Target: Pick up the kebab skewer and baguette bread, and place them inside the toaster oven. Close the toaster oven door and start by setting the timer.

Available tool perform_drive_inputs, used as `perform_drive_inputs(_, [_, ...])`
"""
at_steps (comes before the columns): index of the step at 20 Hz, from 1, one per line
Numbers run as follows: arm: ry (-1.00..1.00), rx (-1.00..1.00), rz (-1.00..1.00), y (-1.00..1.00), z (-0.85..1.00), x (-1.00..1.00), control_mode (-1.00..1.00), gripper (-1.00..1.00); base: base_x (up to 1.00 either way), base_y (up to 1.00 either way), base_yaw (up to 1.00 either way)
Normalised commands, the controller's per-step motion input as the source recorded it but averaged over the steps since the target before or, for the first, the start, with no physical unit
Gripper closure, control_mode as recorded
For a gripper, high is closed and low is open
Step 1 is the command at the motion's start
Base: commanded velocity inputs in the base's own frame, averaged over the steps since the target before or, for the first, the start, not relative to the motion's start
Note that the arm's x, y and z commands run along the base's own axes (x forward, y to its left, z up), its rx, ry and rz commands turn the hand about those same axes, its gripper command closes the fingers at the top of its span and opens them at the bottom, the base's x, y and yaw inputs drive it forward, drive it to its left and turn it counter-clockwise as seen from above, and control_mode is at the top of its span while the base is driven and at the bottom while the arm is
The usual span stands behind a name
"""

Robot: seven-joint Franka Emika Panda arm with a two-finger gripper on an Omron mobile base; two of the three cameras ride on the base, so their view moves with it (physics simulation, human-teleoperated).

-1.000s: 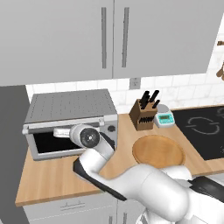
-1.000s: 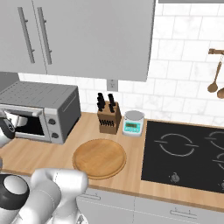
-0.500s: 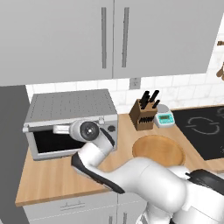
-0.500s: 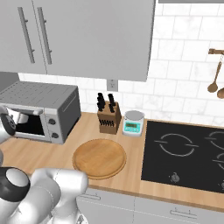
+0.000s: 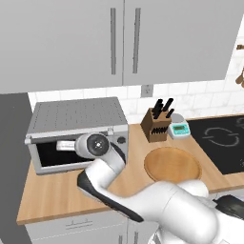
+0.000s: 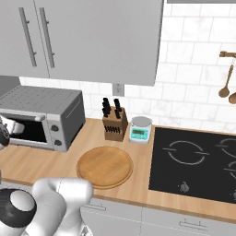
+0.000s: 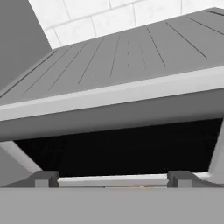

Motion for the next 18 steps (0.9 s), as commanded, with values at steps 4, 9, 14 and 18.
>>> perform_drive_inputs(4, [-0.04,0.00,0.00,-0.09,0.00,-0.54,-1.00,-1.00,0.00,0.00,0.00])
perform_drive_inputs(9, [0.00,0.00,0.00,-0.47,-0.03,-0.18,-1.00,-1.00,0.00,0.00,0.00])
perform_drive_inputs(14, [-0.03,0.00,0.00,-0.60,-0.13,0.00,-1.00,-1.00,0.00,0.00,0.00])
perform_drive_inputs(18, [-0.06,-0.06,0.00,-0.37,-0.34,0.00,-1.00,-1.00,0.00,0.00,0.00])
